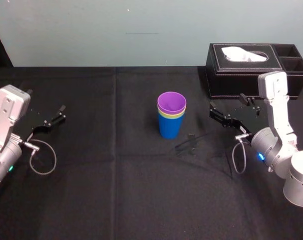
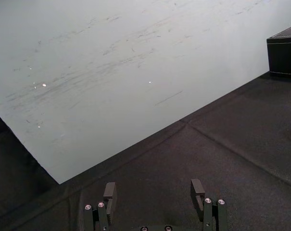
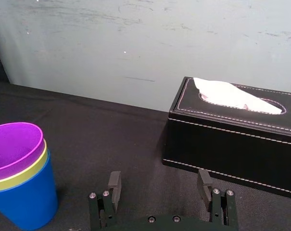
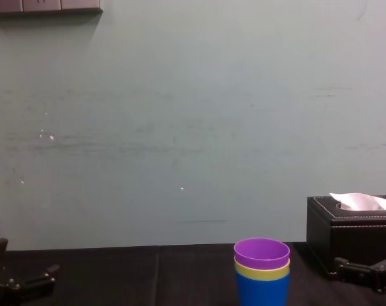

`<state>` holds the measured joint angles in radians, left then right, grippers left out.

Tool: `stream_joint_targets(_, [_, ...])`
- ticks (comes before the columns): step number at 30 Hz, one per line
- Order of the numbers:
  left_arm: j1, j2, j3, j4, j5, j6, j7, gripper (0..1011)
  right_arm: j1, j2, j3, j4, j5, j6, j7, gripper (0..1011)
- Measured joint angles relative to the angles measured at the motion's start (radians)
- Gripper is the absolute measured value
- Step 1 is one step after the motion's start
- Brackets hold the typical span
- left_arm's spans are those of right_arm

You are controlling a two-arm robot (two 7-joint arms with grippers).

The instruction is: Stack the three plastic cups sequentially using one hand.

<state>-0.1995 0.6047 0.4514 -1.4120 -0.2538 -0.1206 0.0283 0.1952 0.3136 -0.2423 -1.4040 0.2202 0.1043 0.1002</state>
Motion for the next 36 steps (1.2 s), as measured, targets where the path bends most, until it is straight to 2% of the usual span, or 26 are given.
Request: stream_joint_targets(36, [0.0,0.0,0.0,0.0,0.0,0.0,0.0,1011,0.0,0.001,-0.001,-0.003,0.002,0.001,0.001,1002])
